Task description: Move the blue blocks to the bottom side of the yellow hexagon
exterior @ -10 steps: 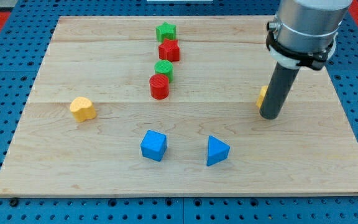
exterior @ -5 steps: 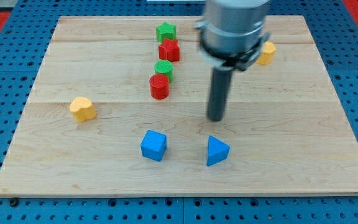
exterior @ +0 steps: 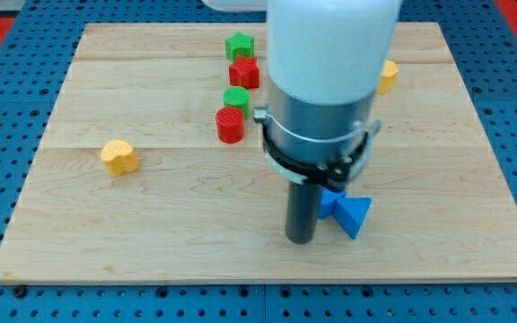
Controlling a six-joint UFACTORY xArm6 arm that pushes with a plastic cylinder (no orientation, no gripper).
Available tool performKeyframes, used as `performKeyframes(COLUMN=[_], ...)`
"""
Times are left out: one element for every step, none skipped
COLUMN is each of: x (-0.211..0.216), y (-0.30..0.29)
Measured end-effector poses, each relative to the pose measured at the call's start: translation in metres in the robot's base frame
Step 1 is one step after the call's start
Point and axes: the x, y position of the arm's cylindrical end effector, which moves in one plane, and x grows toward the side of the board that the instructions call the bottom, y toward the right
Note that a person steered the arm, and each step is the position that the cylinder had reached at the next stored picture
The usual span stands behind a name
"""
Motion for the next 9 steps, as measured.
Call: performKeyframes(x=[-0.008, -0.048, -0.097, -0.146, -0.169, -0.121, -0.007, 0.025, -0.026], y=[0.07, 0.079, 0.08, 0.084, 0.128, 0.147, 0.121, 0.015, -0.022])
